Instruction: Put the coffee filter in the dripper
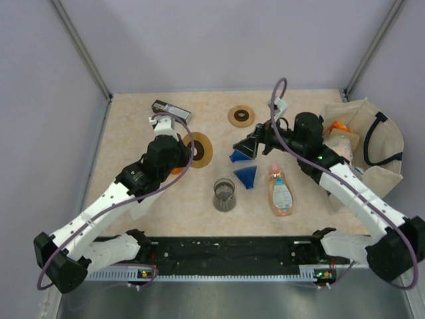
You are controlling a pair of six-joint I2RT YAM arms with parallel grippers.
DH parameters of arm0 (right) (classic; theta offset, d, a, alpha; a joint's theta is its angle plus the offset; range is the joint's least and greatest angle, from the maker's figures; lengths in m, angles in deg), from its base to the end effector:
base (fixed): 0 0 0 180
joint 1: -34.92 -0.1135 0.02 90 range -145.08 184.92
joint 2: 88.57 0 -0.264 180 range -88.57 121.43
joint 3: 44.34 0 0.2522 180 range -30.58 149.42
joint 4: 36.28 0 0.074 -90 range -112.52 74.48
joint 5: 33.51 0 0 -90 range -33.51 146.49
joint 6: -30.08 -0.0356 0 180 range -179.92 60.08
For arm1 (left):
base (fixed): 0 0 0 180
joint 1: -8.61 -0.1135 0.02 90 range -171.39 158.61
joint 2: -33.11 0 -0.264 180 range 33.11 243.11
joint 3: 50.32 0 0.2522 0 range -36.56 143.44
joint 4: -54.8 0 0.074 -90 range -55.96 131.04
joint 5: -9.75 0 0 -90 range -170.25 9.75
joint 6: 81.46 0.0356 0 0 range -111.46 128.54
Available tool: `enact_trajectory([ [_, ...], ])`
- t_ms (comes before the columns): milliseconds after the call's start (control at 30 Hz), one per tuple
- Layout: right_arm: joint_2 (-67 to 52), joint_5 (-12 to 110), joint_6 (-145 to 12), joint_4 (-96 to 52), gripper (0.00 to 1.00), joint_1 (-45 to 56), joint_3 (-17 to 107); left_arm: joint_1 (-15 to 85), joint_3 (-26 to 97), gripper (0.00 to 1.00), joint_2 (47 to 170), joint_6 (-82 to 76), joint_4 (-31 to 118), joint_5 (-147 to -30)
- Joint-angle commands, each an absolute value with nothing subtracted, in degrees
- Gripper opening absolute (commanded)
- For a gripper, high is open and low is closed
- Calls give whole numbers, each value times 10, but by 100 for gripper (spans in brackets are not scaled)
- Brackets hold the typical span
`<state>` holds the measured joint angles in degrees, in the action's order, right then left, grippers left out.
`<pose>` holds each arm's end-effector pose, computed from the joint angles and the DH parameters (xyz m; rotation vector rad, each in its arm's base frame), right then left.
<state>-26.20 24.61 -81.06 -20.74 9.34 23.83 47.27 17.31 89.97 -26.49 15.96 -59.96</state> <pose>0.2185 0.1254 0.3552 -0.4997 1.7711 1.0671 0.1781 -0.1267 0.3312 -0.1547 2.0509 -0.4430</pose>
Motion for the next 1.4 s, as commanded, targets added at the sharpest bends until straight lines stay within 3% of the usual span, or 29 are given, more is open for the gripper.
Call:
enact_trajectory([
  [0,-195,228,-837,-238,93,43,296,475,217,0,926,-247,252,-625],
  [367,-96,275,-844,-257,82,-30,337,476,252,0,974,-254,276,-648],
  [533,-82,308,-829,-258,68,-39,342,476,257,0,981,-258,283,-663],
  [800,-71,313,-814,-285,19,-42,342,476,265,0,995,-272,288,-658],
  [833,-71,321,-808,-284,5,-42,345,476,266,0,995,-278,287,-652],
  [867,-71,329,-797,-282,0,-42,345,476,267,5,996,-280,286,-647],
  [933,-74,347,-765,-278,0,-42,352,476,271,34,990,-287,278,-640],
  [1000,-76,364,-718,-269,0,-42,364,476,272,69,981,-293,272,-639],
  [1067,-81,386,-656,-262,0,-42,370,475,272,80,967,-298,262,-640],
  [1133,-88,413,-566,-266,0,-42,367,475,273,99,954,-300,238,-629],
  [1367,-124,537,-238,-376,0,-48,289,447,287,99,921,-348,127,-629],
])
